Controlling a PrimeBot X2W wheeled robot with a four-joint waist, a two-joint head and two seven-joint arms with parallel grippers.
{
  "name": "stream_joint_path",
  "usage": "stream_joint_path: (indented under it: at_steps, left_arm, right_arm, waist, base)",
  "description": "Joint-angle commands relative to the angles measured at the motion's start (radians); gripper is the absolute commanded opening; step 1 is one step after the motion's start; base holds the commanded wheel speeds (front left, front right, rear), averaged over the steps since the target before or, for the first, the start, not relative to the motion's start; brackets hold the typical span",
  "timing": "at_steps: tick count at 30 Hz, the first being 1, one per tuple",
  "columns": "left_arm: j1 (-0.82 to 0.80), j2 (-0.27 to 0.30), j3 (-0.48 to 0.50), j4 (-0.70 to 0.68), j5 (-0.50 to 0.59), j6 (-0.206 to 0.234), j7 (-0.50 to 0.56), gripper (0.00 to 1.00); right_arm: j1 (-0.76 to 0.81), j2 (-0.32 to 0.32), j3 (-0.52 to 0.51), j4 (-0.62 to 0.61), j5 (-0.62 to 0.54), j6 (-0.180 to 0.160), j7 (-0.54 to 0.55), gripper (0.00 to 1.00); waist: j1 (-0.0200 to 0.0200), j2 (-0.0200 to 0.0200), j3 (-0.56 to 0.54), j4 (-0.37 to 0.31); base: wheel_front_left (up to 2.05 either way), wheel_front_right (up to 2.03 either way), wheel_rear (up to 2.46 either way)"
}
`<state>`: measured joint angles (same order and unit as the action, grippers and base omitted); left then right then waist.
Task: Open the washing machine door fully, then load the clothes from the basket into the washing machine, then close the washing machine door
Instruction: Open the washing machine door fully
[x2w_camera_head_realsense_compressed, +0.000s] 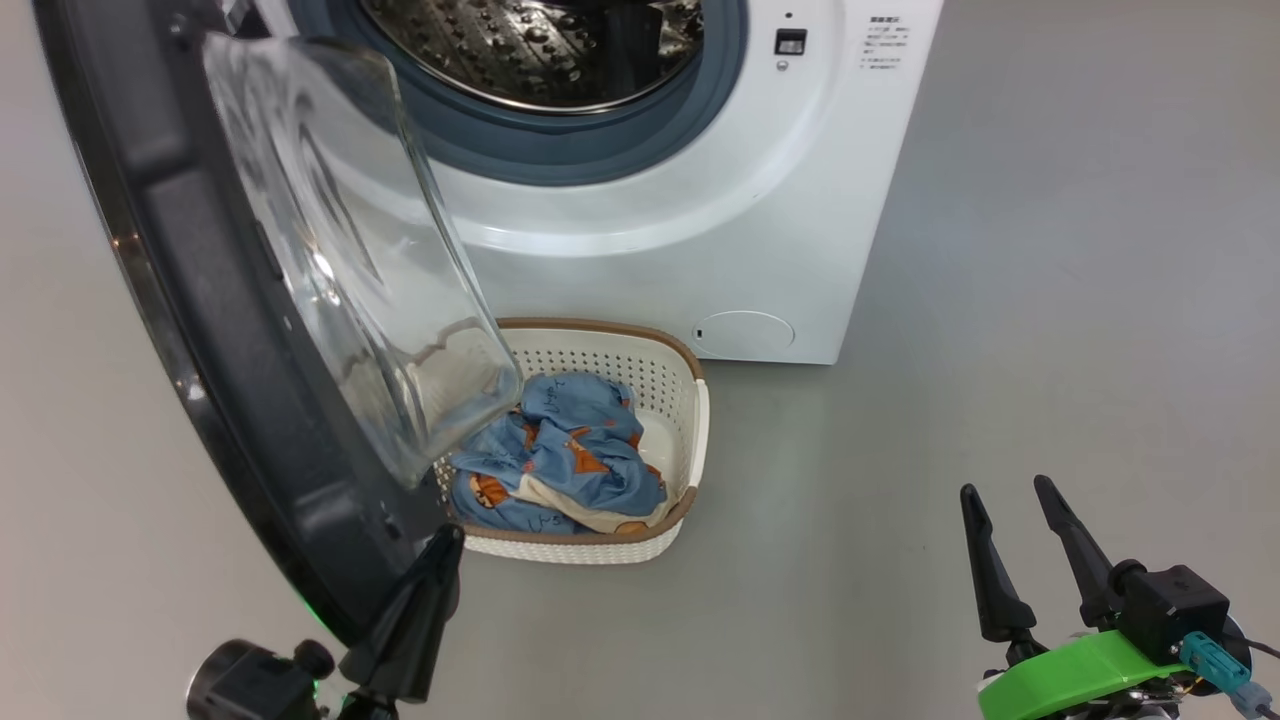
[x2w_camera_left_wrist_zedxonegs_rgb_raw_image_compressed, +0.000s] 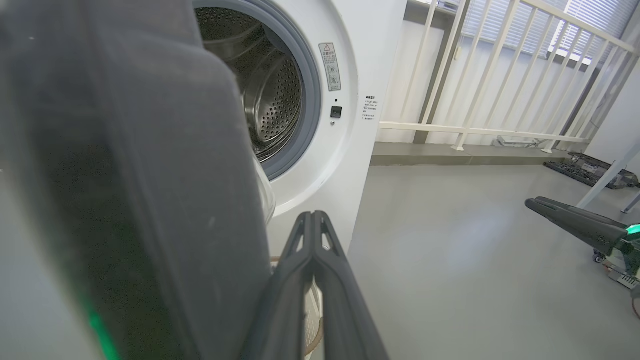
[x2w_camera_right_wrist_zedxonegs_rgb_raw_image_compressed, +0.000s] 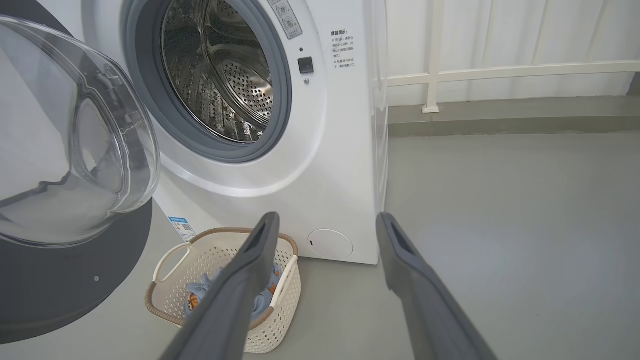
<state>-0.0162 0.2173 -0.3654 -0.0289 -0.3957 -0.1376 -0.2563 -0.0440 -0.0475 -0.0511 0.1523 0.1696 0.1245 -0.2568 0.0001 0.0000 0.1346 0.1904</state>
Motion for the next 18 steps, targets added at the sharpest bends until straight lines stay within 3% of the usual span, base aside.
stream_joint_path:
  at_steps: [1,18]
  left_arm:
    - [-0.005,0.019,0.070,-0.025,0.008,0.007,-0.006,0.00]
    - [0.040,-0.025,0.143,-0.007,0.041,0.007,-0.006,0.00]
  right_arm:
    - [-0.033,-0.003,0.021,-0.020,-0.002,0.006,-0.005,1.00]
    - [-0.038,-0.003,0.024,0.000,-0.002,0.006,-0.005,1.00]
  waist:
    - [-0.0001,0.0000,0.001,0.012]
    - [-0.0001,0.0000,-0.009,0.120]
  base:
    - [0.00,0.00,0.00]
    - [0.00,0.00,0.00]
